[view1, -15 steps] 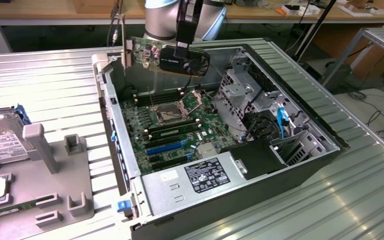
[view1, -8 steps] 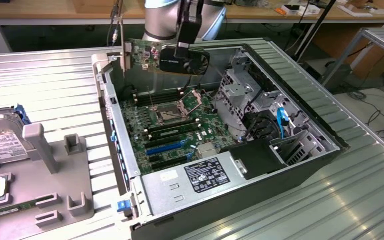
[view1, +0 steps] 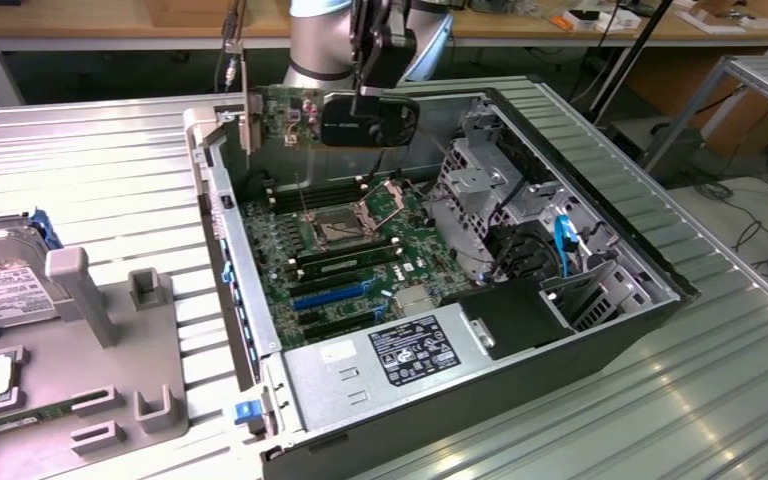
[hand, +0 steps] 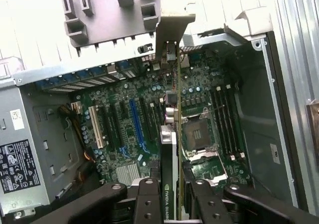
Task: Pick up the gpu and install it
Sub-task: 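Insert the gpu into the slot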
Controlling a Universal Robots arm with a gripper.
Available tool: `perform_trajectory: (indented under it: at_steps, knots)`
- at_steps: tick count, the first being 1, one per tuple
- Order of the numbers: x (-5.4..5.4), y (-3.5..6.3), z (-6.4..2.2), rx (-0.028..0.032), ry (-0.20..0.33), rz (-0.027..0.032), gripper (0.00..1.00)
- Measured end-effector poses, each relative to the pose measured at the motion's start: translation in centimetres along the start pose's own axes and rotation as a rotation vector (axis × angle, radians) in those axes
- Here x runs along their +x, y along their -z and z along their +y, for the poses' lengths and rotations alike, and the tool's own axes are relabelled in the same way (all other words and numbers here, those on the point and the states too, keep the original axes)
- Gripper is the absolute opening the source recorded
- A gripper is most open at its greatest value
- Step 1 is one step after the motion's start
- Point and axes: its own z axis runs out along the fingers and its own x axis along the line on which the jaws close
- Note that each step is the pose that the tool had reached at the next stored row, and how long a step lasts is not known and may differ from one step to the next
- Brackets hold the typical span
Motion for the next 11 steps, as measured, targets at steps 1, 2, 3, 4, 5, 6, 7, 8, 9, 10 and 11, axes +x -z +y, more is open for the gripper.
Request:
perform_trajectory:
  at_steps: [1,2,3,4,5,6,7,8,9,10,11]
  knots:
    - [0.00,0.00,0.00,-0.0002,0.028,0.0008,0.27]
    - [0.00,0.00,0.00,-0.0002,0.040,0.0011,0.27]
    - [0.00,0.00,0.00,-0.0003,0.052,0.0015,0.27]
    - [0.00,0.00,0.00,-0.0004,0.060,0.0018,0.27]
    - [0.00,0.00,0.00,-0.0005,0.077,0.0022,0.27]
    - [0.00,0.00,0.00,-0.0005,0.090,0.0026,0.27]
    - [0.00,0.00,0.00,-0.0006,0.098,0.0028,0.27]
    - [0.00,0.00,0.00,-0.0006,0.104,0.0029,0.27]
    - [0.00,0.00,0.00,-0.0008,0.131,0.0037,0.27]
    - [0.00,0.00,0.00,-0.0010,0.153,0.0044,0.27]
    - [0.00,0.00,0.00,-0.0012,0.175,0.0051,0.27]
